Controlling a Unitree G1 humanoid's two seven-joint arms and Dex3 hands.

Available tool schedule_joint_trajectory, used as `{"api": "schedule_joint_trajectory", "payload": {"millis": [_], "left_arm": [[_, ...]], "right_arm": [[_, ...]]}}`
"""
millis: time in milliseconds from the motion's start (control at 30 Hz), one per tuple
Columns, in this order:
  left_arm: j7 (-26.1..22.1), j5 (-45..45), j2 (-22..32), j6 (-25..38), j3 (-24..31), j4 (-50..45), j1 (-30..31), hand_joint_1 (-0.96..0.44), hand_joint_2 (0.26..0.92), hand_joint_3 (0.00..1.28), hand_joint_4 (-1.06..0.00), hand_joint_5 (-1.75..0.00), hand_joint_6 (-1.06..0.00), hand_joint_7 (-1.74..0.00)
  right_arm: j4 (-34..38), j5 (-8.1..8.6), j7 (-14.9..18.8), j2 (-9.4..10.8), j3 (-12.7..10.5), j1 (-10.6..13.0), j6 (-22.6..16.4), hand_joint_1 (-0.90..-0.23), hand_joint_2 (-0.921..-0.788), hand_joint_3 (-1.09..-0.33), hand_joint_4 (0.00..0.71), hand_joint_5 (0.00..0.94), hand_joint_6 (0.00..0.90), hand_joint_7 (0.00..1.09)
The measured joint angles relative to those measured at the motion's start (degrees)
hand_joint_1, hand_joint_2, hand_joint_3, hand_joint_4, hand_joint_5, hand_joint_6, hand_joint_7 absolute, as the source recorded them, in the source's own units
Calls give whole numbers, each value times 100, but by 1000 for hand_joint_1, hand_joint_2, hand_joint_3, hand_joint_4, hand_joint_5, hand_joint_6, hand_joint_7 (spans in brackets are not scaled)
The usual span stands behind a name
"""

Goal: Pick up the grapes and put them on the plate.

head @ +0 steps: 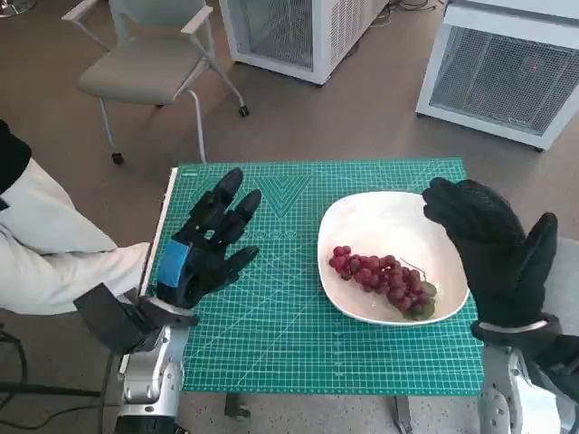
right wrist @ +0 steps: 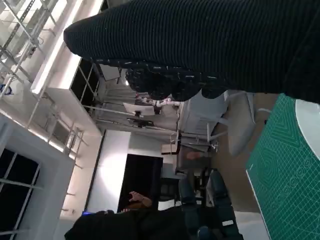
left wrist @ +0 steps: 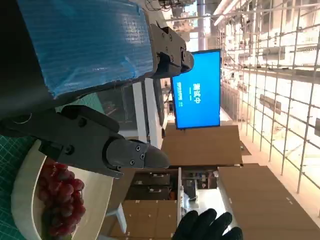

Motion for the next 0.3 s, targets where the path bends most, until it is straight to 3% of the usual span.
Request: {"api": "schedule_joint_trajectory", "payload": {"millis": [300], "left_arm": [[-24, -6, 26, 74, -39, -39, 55, -499, 921, 177, -370, -17, -325, -8]], "right_arm": [[4, 33, 23, -1, -8, -4, 70, -373, -921, -641, 437, 717, 223, 965]]}}
